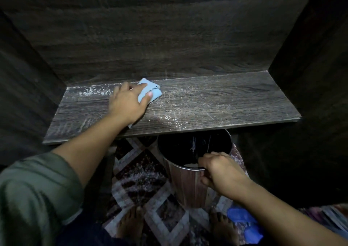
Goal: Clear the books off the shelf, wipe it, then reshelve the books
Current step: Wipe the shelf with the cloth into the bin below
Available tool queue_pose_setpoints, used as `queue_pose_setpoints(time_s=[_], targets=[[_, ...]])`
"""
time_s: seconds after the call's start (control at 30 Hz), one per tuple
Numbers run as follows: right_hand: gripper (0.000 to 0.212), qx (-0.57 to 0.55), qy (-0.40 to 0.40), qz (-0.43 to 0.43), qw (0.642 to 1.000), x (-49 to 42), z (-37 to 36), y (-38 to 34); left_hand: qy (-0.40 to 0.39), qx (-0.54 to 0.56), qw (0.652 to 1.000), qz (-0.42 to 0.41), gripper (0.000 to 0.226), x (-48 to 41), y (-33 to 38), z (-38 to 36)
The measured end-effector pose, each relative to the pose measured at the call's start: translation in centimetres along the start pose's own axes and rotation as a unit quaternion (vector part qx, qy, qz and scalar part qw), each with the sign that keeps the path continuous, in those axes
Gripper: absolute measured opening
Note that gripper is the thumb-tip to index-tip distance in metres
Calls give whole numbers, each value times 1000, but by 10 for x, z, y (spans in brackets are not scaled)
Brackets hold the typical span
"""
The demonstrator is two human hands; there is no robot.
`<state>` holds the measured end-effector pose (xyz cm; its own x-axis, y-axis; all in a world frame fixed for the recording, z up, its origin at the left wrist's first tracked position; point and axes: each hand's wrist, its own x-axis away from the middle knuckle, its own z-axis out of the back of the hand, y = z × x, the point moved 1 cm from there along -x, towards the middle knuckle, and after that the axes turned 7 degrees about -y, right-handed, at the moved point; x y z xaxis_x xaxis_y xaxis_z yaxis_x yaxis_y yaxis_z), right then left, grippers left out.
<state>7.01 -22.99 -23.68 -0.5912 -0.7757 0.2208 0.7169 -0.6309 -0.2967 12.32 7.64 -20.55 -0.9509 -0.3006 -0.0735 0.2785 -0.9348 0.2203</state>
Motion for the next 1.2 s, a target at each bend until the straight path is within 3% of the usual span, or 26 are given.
queue_pose_setpoints(time_s=[0.1, 0.17, 0.47, 0.57, 0.67, 0.77, 0.83, 0.97, 1.03, 1.13, 1.2], targets=[[26, 4, 8, -4, 1000, 8, 2, 5, -11, 4, 1000, 10, 65, 8, -4, -7], [35, 7, 17, 7, 1000, 13, 2, 6, -4, 30, 1000, -5, 66, 12, 7, -8], [26, 22, -14, 3, 1000, 21, 3, 6, -43, 22, 979, -200, 65, 87, 73, -26], [21, 16, -12, 22, 1000, 24, 2, 5, -36, 76, 969, -231, 57, 101, 72, -25], [23, 9, -20, 21, 1000, 24, 5, 3, 32, 112, 969, -218, 50, 105, 68, -21], [23, 17, -24, 13, 999, 22, 7, 2, 73, 116, 982, -133, 49, 101, 67, -16], [24, 29, -29, 11, 999, 20, 8, 1, 39, 98, 987, -119, 54, 100, 68, -15], [22, 27, -21, 18, 999, 18, 6, 1, -83, 103, 969, -210, 61, 99, 68, -6], [21, 24, -21, 23, 999, 18, 6, 0, -101, 134, 960, -225, 59, 100, 64, 4], [21, 31, -28, 28, 999, 18, 8, -5, 2, 200, 961, -192, 54, 105, 57, 18], [22, 34, -33, 32, 998, 17, 9, -9, 73, 188, 967, -157, 50, 110, 56, 20]])
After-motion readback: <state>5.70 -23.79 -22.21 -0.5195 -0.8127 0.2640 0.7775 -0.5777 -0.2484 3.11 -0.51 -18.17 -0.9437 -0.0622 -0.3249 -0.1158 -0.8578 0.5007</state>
